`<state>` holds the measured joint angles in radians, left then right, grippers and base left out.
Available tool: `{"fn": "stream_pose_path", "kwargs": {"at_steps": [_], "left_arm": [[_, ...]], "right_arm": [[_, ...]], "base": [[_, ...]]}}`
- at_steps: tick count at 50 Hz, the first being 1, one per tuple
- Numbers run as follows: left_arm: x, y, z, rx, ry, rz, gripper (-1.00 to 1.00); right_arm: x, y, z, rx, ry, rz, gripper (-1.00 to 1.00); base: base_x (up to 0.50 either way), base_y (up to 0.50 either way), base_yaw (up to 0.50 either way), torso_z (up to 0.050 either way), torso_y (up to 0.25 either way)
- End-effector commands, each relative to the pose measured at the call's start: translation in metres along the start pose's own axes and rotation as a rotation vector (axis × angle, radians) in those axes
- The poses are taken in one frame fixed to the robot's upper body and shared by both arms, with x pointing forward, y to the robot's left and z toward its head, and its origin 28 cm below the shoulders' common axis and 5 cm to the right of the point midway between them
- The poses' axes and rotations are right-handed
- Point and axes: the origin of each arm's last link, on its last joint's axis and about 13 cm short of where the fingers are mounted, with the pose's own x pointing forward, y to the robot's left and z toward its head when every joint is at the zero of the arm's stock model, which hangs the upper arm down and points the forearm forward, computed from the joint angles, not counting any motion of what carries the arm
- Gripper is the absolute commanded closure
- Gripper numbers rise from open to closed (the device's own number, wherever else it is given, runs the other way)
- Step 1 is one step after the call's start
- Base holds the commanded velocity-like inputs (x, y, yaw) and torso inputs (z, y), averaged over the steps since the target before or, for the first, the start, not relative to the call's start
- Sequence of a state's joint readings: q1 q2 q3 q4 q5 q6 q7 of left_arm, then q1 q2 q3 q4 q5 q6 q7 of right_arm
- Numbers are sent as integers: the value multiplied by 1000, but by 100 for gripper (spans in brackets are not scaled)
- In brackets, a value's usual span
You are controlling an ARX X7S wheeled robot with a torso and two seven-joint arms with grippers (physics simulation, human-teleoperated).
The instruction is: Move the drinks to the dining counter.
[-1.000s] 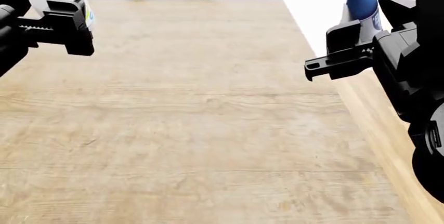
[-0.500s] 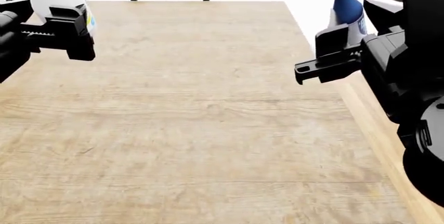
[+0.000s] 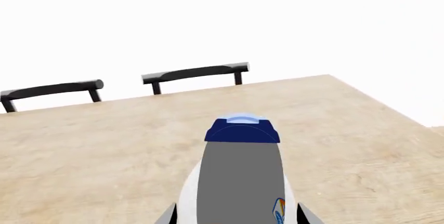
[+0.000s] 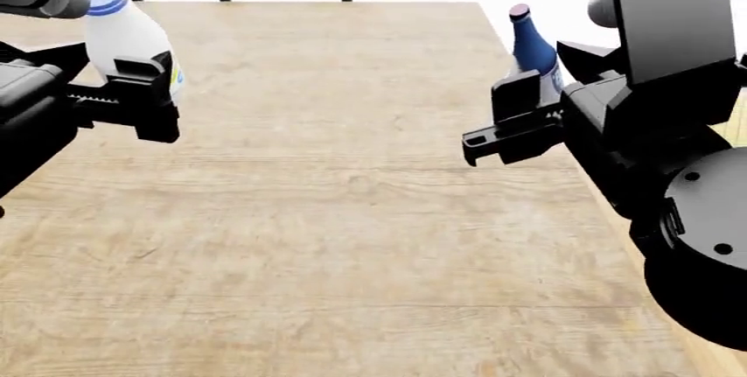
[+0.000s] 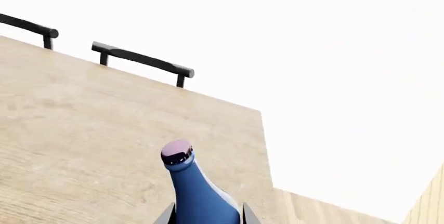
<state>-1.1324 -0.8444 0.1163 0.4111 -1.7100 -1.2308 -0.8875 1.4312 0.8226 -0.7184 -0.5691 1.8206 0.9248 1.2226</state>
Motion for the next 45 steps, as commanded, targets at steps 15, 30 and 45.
{"fn": "stream_pose_path", "kwargs": {"at_steps": [15, 30, 45], "left_arm": [[1, -2, -11, -12, 32, -19, 100], [0, -12, -21, 126, 151, -86, 100], [2, -13, -34, 122, 216, -129, 100]], "right_arm": [[8, -2, -1, 242, -31, 110, 100], [10, -1, -1, 248, -42, 117, 100], [10, -1, -4, 233, -31, 105, 100]], "base": [[0, 0, 0, 1, 1], [0, 0, 0, 0, 1], [0, 0, 0, 1, 1]]}}
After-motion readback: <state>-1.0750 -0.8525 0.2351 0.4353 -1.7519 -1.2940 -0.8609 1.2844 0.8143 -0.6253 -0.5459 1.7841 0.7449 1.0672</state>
